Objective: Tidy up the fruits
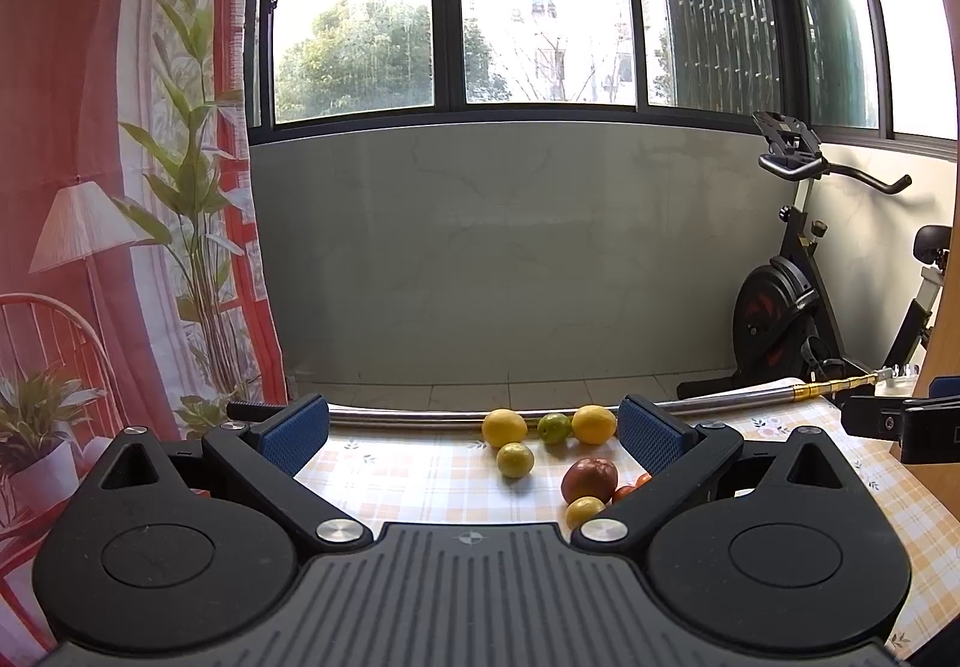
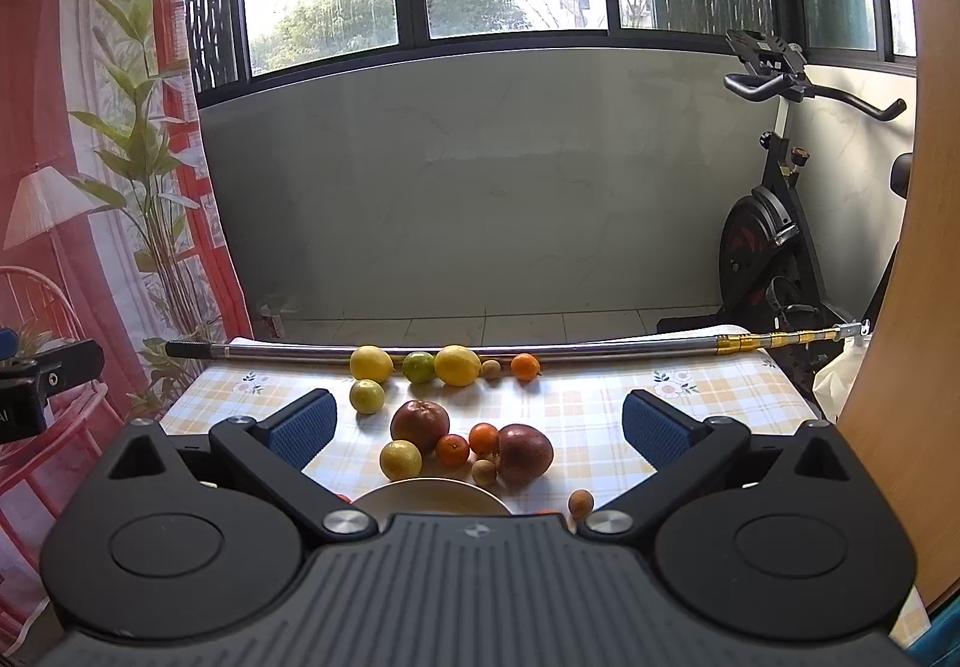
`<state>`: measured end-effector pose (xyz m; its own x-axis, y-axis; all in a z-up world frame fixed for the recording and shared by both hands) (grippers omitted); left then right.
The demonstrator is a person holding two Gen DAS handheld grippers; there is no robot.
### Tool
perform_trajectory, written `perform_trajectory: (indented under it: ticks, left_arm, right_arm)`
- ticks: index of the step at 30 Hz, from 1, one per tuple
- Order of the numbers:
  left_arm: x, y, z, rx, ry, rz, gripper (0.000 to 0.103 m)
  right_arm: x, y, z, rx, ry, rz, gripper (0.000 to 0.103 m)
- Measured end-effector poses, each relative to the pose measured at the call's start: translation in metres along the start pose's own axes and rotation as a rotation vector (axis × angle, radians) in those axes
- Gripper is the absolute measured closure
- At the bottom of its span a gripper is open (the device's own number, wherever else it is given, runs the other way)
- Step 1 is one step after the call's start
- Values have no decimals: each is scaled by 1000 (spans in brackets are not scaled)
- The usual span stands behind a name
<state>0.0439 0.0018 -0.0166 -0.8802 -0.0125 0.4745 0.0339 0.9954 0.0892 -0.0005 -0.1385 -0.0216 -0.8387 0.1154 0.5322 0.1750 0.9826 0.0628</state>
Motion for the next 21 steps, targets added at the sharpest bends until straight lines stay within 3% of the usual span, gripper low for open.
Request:
perform_trajectory:
  ticks: [21]
  left_arm:
    - [7, 0, 2, 13, -25, 0, 0]
  right_arm:
    - [6, 3, 2, 8, -28, 5, 0]
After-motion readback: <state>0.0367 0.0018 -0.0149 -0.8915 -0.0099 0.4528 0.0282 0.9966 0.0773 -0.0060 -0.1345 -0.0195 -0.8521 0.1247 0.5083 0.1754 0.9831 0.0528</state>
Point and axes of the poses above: each gripper's, at about its wrist camera, not at the fingertips, and x roughly against the way its jaws point, y to its left, z to its underside, the point moved 5 cm from there along -x, roughly the way its jaws point, and after that the axes turned 9 degrees about y, right-handed, at the moved point
